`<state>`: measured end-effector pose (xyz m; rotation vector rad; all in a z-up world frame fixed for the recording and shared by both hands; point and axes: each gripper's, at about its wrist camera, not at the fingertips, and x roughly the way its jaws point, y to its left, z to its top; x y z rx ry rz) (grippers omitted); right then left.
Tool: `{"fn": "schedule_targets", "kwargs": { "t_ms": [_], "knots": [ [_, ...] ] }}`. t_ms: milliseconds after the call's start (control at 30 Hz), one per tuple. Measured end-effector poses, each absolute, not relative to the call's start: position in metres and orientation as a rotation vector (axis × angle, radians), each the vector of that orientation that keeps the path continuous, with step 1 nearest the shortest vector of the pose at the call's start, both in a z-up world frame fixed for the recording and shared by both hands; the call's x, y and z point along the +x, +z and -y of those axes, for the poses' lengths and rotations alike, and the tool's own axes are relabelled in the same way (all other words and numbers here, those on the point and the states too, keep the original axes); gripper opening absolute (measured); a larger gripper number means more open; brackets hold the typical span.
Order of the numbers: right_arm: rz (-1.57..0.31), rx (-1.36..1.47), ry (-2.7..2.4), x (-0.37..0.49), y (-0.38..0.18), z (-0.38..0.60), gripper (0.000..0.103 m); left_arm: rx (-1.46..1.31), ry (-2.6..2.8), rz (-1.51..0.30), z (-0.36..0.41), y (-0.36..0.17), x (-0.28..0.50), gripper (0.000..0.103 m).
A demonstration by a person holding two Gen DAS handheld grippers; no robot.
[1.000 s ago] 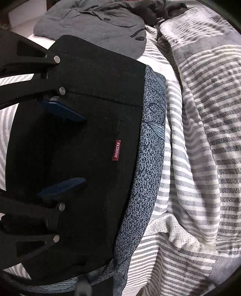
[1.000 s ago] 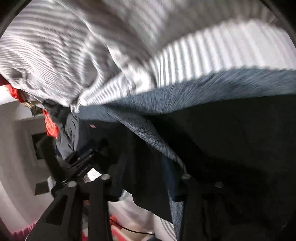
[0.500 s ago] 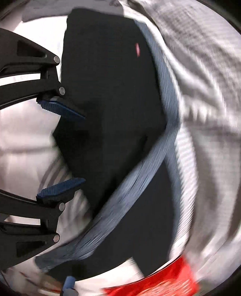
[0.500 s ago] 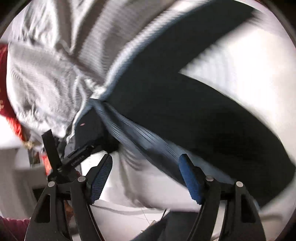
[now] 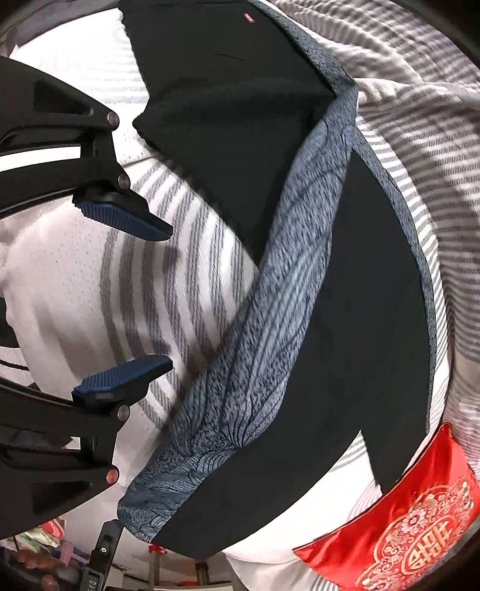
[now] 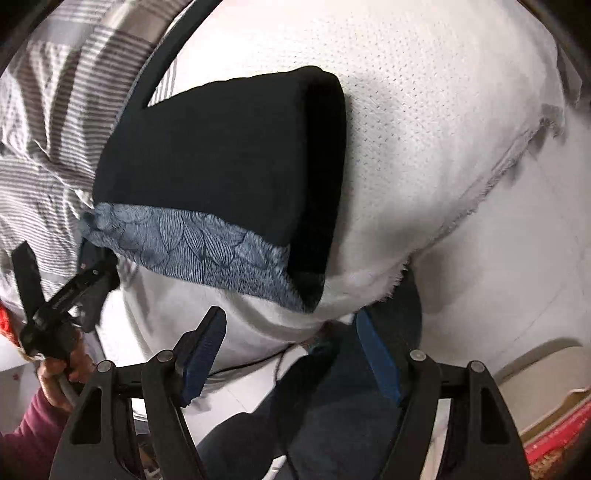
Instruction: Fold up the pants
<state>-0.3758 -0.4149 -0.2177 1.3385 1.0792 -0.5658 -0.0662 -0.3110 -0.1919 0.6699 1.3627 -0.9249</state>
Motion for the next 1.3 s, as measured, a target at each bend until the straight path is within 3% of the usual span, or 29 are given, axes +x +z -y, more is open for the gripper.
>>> {"fn": "schedule_targets", "kwargs": {
  "t_ms": [133,167,200,233,533,833,1000,1300],
  "knots": [
    [-1.017,1.36,-0.462,-0.37,-0.228,0.424,0.058,0.666,-0.9,-1.385,0.324,-0.203,-0.064,0.065],
    [-1.018,1.373,-0.44,-0.371,-0.231,0.426,0.044,0.662,-0.893,-1.398,0.328,-0.205,-0.066,0.065],
    [-1.02,1.399,-0.41,-0.368,-0.235,0.428,0.018,0.661,-0.888,-1.406,0.332,-0.206,-0.068,0.065],
    [-1.021,1.443,-0.371,-0.366,-0.238,0.43,0.004,0.662,-0.882,-1.414,0.335,-0.207,-0.07,0.066],
    [-0.824,1.485,-0.11,-0.333,-0.157,0.506,0.003,0.636,-0.811,-1.465,0.366,-0.203,-0.079,0.066],
    [-0.722,1.457,-0.001,-0.276,-0.11,0.618,0.003,0.519,-0.763,-1.456,0.46,-0.185,-0.074,0.066],
    [-0.739,1.408,0.035,-0.228,-0.105,0.674,0.003,0.444,-0.717,-1.401,0.519,-0.17,-0.04,0.066],
    [-0.86,1.365,-0.038,-0.132,-0.154,0.774,0.003,0.43,-0.629,-1.311,0.528,-0.169,0.042,0.066]
  ]
}}
